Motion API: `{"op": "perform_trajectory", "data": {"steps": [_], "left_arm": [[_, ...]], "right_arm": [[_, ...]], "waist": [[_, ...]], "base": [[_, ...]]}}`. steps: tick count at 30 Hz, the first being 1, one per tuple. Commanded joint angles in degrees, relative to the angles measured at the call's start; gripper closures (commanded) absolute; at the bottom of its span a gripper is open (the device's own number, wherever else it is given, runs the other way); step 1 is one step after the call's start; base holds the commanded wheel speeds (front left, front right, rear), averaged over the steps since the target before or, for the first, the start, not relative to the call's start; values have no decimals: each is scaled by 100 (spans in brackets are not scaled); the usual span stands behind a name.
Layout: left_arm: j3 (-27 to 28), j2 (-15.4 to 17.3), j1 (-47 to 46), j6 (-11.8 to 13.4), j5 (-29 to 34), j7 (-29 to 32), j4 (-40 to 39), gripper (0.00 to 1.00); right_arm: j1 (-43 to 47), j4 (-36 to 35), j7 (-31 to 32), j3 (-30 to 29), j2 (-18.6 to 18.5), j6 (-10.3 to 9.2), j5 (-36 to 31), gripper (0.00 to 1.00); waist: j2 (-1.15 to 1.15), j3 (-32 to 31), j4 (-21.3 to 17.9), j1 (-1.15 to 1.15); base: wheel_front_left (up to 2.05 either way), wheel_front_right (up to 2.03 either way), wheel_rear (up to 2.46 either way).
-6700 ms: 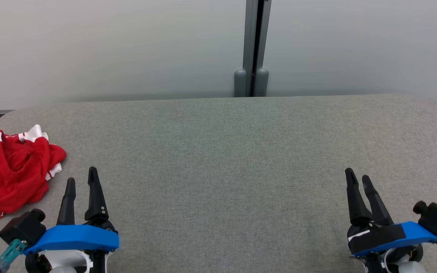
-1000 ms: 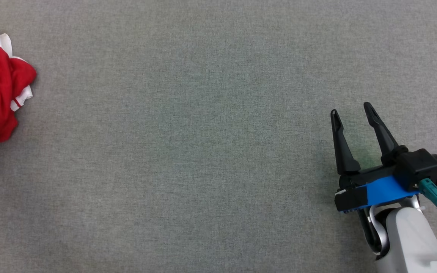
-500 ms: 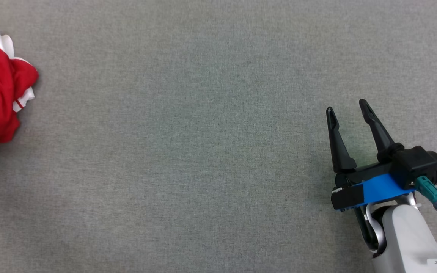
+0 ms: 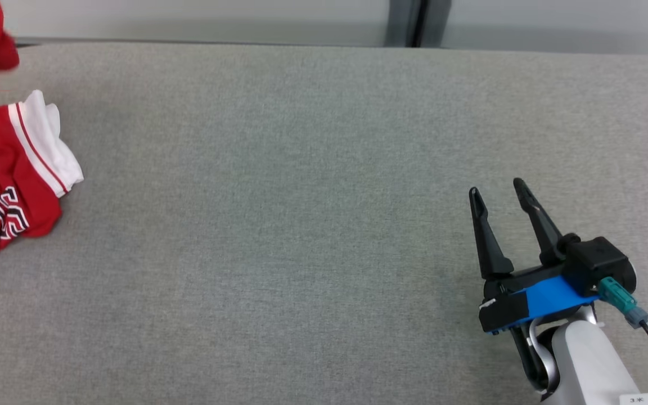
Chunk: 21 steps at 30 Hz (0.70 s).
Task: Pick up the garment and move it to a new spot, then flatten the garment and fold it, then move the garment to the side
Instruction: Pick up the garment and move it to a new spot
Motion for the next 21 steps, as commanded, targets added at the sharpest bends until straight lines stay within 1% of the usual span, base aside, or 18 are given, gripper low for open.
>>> {"op": "perform_trajectory", "data": {"steps": [1,5,7,12,15,18,21], "left_arm": [[-73,-56,-144,-38,54,-33,-247,100],[-313,-237,-312,-43,163,-24,-1052,100],[-435,-316,-400,-46,164,80,-1472,100],[-786,-524,-507,-47,152,546,-2527,100],[-992,-718,-566,-47,93,872,-3070,100],[-1195,-895,-605,-43,71,1123,-3431,100],[-1437,-1108,-486,-42,75,1247,-3578,100]], "right_arm": [[115,58,-43,9,-31,3,70,0],[172,170,-92,52,-31,3,209,0],[218,215,-106,85,-31,3,284,0],[232,284,-121,146,-31,2,455,0],[204,211,-120,173,-29,3,569,0],[168,128,-119,233,-29,3,708,0],[163,57,-121,245,-29,3,820,0]], "waist": [[0,-174,-140,1],[0,-413,-373,1],[0,-503,-535,1],[0,-595,-1032,1],[0,-544,-1357,1],[0,-464,-1655,1],[0,-402,-1896,1]], "base": [[0,0,0],[0,0,0],[0,0,0],[0,0,0],[0,0,0],[0,0,0],[0,0,0]]}}
